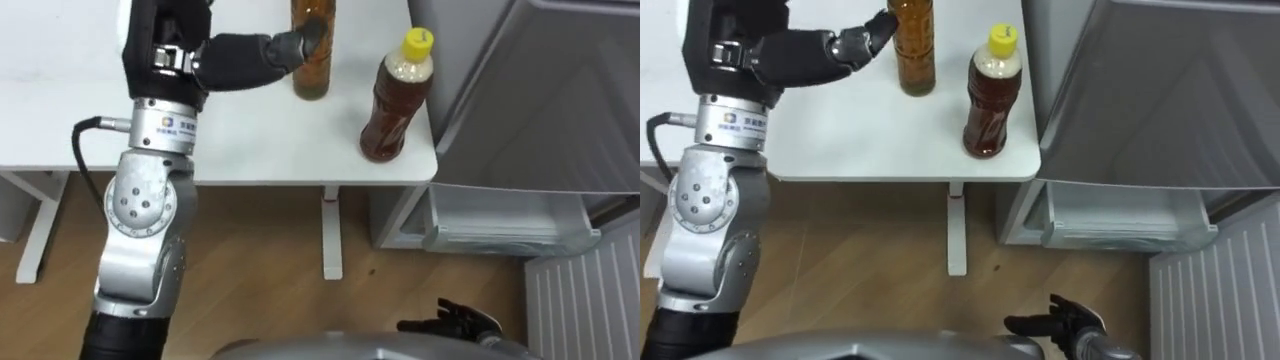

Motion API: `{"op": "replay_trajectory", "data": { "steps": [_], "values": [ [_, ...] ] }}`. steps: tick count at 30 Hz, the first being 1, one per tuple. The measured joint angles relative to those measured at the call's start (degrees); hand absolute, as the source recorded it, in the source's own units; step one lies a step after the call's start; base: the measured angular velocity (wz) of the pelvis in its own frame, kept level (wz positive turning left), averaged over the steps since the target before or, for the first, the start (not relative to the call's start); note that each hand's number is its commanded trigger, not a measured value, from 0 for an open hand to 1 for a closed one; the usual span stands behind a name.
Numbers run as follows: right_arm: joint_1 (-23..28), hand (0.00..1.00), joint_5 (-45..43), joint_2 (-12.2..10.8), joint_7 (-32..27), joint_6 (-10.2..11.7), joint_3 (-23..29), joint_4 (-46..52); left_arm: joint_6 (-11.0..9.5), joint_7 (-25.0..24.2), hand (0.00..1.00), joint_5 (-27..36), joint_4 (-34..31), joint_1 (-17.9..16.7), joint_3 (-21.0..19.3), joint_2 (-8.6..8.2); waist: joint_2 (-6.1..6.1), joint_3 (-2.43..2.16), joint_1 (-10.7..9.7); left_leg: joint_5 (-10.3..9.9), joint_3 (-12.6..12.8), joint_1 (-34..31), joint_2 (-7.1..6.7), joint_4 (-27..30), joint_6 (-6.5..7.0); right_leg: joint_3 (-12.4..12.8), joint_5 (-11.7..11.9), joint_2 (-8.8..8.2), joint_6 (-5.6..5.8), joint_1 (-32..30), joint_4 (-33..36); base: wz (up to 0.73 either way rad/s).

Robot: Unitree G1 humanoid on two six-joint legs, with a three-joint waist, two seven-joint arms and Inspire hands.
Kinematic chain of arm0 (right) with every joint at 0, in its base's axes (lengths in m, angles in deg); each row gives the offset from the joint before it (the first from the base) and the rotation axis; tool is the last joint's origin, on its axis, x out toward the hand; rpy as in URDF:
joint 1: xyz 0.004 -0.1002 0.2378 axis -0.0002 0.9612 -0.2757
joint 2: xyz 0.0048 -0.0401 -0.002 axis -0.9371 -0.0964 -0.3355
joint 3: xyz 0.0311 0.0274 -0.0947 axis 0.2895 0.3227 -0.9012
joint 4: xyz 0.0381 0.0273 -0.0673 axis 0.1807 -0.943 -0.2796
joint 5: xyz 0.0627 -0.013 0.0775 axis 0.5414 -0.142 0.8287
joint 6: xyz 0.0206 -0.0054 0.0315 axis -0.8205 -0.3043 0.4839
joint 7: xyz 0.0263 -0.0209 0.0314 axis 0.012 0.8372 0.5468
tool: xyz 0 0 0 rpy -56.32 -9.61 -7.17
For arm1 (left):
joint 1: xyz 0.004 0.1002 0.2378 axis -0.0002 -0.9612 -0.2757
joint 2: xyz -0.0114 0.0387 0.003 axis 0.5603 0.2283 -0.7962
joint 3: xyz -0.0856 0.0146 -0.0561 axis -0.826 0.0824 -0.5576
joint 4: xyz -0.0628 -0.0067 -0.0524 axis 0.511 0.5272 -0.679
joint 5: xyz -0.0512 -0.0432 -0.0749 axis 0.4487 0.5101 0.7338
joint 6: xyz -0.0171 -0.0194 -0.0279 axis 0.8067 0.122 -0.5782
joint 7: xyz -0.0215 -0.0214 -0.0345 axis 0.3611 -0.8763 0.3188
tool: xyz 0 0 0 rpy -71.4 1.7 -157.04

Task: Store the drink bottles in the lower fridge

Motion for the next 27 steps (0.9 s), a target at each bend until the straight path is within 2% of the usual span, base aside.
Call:
{"op": "replay_trajectory", "data": {
  "steps": [4,8,12,16,18,22,27],
  "values": [
    [-0.3,0.00,-0.2,-0.1,0.0,-0.1,0.0,0.0,0.8,-3.7,0.00,3.0,-0.8,0.0,0.7,-0.01,0.02,0.03,-0.7,0.0,0.2,0.0,0.21,-0.2,0.00,0.6,0.0,0.09,0.00,-0.1,0.1,-0.05],
    [-0.6,0.00,-0.2,-0.2,-0.1,-0.1,0.0,0.0,0.9,-6.4,0.00,3.0,-2.6,0.4,0.8,-0.08,0.02,0.02,-1.3,-0.1,0.5,-0.1,0.57,-0.2,0.00,1.2,0.0,0.27,-0.01,-0.3,0.1,-0.03],
    [-1.0,0.00,-0.1,-0.2,-0.4,-0.5,-1.0,0.0,1.4,-7.7,0.00,3.0,-2.6,2.1,2.6,0.21,0.14,0.00,-1.5,-0.1,1.4,-0.1,0.62,-0.2,-0.01,2.0,0.1,0.37,-0.12,-0.7,0.2,-0.10],
    [-1.3,0.00,0.0,-0.1,-0.8,-1.2,-1.0,0.0,3.7,-9.3,0.00,3.0,-2.6,2.2,4.7,0.33,0.45,0.13,-1.8,-0.1,1.7,-0.1,0.61,-0.2,0.00,2.5,0.1,0.46,-0.14,-1.0,0.2,-0.06],
    [-1.5,0.00,0.0,-0.1,-0.8,-1.3,-1.0,-0.2,4.1,-10.2,0.00,3.0,-2.6,2.2,4.8,0.37,0.64,0.18,-2.0,-0.1,2.1,-0.1,0.63,-0.3,-0.01,2.6,0.1,0.51,-0.17,-1.0,0.2,-0.03],
    [-1.5,0.00,0.1,0.1,-0.8,-1.4,-1.0,-0.2,5.1,-10.9,0.00,3.0,-2.6,2.2,5.2,0.37,1.06,-0.02,-2.0,0.0,2.2,0.0,0.68,-0.6,-0.02,2.7,0.1,0.57,-0.19,-1.1,0.2,0.00],
    [-1.5,0.00,0.0,0.1,-0.8,-1.4,-1.0,-0.1,5.9,-11.4,0.00,2.9,-2.6,2.1,5.5,0.46,1.11,-0.05,-2.2,0.0,2.3,0.1,0.68,-0.6,-0.02,2.9,0.1,0.56,-0.20,-1.1,0.2,0.00]
  ]
}}
